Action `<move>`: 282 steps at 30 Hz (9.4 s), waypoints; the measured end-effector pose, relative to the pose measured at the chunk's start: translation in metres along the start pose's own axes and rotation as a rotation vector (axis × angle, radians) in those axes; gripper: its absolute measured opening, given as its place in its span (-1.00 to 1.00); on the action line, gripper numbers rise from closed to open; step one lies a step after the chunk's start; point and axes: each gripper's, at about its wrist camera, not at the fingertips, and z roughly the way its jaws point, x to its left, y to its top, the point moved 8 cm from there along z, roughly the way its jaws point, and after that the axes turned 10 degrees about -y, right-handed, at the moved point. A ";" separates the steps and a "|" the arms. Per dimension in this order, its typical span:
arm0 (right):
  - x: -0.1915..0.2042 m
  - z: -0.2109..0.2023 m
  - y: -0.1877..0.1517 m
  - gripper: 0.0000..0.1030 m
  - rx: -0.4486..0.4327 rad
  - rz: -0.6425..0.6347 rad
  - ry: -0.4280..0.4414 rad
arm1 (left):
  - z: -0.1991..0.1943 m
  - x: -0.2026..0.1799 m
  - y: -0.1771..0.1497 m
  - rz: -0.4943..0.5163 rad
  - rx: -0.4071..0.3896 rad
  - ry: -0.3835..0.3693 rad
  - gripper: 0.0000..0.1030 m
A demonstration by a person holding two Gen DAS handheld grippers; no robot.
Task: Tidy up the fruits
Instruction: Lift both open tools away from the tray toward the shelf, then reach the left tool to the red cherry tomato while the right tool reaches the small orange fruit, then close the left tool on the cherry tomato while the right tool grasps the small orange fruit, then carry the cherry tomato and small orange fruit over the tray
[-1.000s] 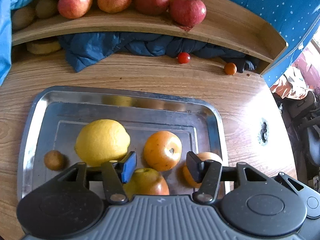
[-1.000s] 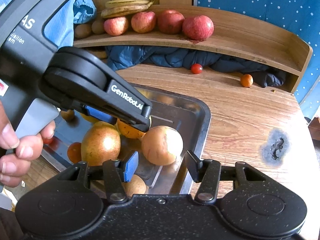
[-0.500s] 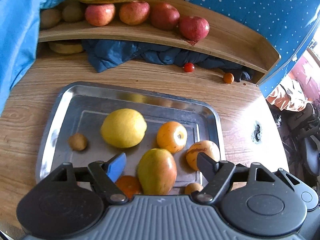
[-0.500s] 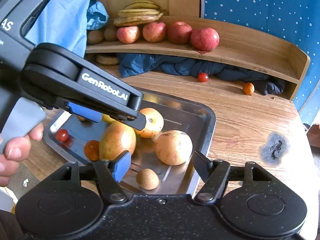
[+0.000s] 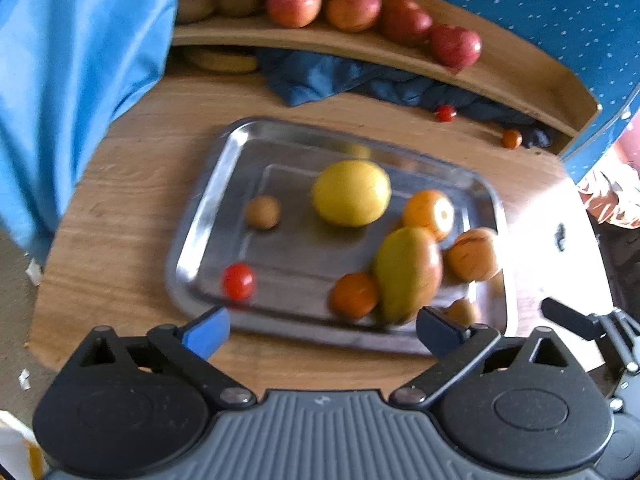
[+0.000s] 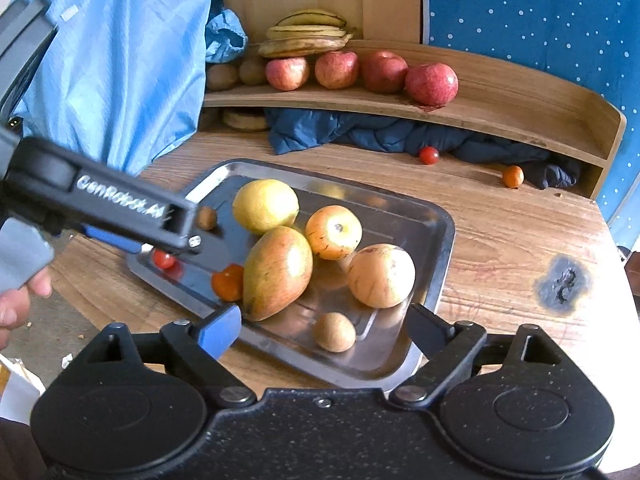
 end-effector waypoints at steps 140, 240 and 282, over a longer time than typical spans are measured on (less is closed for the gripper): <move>-0.174 0.201 0.117 0.43 0.066 0.146 -0.350 | 0.213 -0.136 0.204 0.176 0.078 -0.199 0.49; -0.090 0.130 0.113 -0.43 -0.047 0.086 -0.171 | 0.129 -0.080 0.160 0.045 -0.031 -0.150 -0.50; -0.061 0.114 0.073 -0.43 0.037 0.046 -0.122 | 0.131 -0.056 0.113 0.005 0.053 -0.107 -0.50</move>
